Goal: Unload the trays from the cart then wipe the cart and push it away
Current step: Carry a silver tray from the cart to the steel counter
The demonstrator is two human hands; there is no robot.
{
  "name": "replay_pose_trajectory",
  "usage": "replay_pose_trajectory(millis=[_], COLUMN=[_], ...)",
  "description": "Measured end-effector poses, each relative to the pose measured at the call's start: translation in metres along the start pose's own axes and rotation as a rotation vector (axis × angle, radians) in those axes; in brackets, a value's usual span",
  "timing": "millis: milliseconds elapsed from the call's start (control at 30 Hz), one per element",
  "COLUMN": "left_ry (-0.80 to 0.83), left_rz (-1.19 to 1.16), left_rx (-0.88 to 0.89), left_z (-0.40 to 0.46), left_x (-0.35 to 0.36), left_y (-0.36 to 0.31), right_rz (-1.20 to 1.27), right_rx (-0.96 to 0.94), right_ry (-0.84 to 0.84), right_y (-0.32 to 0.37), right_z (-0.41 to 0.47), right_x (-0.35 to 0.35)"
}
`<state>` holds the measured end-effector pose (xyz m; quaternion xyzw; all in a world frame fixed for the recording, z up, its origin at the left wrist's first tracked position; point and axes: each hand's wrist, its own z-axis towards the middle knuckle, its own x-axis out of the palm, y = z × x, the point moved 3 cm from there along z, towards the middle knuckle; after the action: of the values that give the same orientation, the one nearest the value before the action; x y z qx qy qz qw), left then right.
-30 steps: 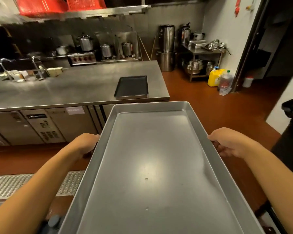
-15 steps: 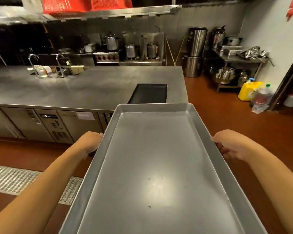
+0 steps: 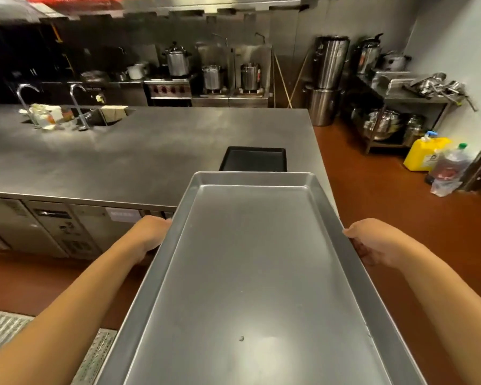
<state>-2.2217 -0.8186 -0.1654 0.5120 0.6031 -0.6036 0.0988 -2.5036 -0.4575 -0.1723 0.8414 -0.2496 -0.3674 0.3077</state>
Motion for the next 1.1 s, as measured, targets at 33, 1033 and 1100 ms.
replay_pose_trajectory(millis=[33, 1033, 1100], left_ry=[0.009, 0.136, 0.125], left_rz=[0.005, 0.074, 0.103], left_rx=[-0.007, -0.015, -0.013], left_z=[0.011, 0.578, 0.595], left_x=[-0.001, 0.100, 0.107], left_y=[-0.003, -0.153, -0.154], right_rz=[0.001, -0.075, -0.078], right_rx=[0.006, 0.087, 0.094], right_ry=[0.005, -0.052, -0.067], right_y=[0.006, 0.266, 0.270], right_z=[0.011, 0.504, 0.520], right_x=[0.001, 0.031, 0.033])
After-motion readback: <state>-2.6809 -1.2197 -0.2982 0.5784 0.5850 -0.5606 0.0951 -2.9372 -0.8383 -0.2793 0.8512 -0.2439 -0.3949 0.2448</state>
